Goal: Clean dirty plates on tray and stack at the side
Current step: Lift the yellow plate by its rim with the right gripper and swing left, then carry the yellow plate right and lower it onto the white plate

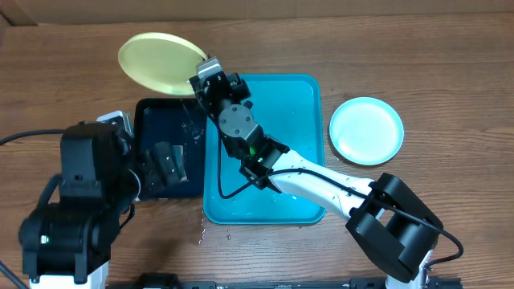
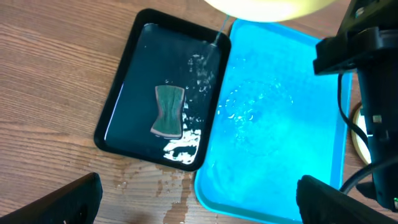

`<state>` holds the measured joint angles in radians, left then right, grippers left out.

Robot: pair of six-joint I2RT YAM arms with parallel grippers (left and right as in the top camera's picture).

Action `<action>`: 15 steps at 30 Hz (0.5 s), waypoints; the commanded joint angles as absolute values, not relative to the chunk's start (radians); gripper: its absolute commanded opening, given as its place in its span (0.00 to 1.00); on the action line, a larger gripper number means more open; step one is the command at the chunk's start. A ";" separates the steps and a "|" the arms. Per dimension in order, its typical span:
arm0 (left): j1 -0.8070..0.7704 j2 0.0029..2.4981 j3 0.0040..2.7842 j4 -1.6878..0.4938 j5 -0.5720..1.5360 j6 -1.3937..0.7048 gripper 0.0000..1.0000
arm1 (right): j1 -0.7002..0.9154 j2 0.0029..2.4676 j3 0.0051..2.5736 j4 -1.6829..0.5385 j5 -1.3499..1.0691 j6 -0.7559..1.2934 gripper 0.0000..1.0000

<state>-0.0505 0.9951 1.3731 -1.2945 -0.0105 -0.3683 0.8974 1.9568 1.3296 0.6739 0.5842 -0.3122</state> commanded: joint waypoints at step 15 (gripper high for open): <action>-0.053 1.078 1.383 -1.295 0.001 -0.389 1.00 | 0.923 1.949 1.349 0.487 0.687 0.021 0.04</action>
